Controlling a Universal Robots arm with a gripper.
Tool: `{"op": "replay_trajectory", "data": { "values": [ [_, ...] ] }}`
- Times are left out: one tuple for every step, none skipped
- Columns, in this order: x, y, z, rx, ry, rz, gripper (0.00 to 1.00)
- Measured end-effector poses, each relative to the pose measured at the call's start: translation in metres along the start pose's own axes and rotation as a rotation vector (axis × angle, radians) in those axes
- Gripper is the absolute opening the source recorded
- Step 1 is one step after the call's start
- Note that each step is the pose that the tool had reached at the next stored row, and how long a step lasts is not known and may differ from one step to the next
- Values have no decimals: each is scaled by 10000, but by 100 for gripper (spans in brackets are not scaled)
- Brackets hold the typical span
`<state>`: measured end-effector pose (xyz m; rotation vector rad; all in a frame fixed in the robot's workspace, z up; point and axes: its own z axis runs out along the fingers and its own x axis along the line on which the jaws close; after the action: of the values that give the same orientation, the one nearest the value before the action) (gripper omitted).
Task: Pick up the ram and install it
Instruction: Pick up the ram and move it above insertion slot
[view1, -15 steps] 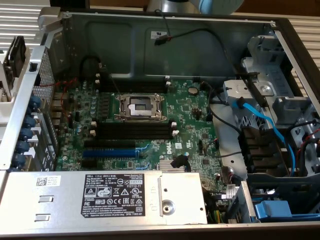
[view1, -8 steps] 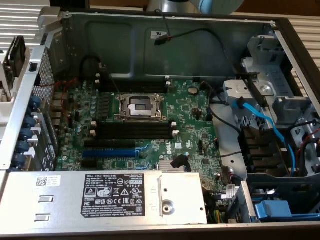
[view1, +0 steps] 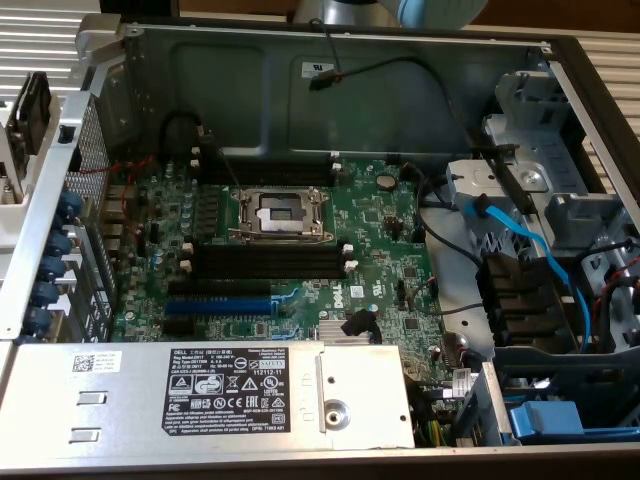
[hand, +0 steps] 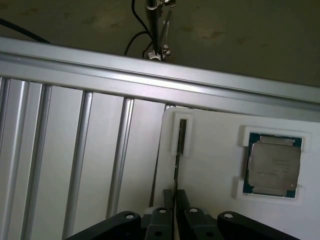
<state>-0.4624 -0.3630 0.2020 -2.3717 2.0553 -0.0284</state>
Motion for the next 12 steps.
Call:
{"op": "replay_trajectory", "data": {
  "values": [
    [0, 0, 0, 0, 0, 0, 15],
    [0, 0, 0, 0, 0, 0, 15],
    [0, 0, 0, 0, 0, 0, 15],
    [0, 0, 0, 0, 0, 0, 15],
    [0, 0, 0, 0, 1, 0, 15],
    [0, 0, 0, 0, 0, 0, 15],
    [0, 0, 0, 0, 0, 0, 15],
    [0, 0, 0, 1, 1, 0, 15],
    [0, 0, 0, 0, 0, 0, 13],
    [0, 0, 0, 0, 0, 0, 13],
    [0, 0, 0, 0, 0, 0, 13],
    [0, 0, 0, 0, 0, 0, 13]
  ]
}}
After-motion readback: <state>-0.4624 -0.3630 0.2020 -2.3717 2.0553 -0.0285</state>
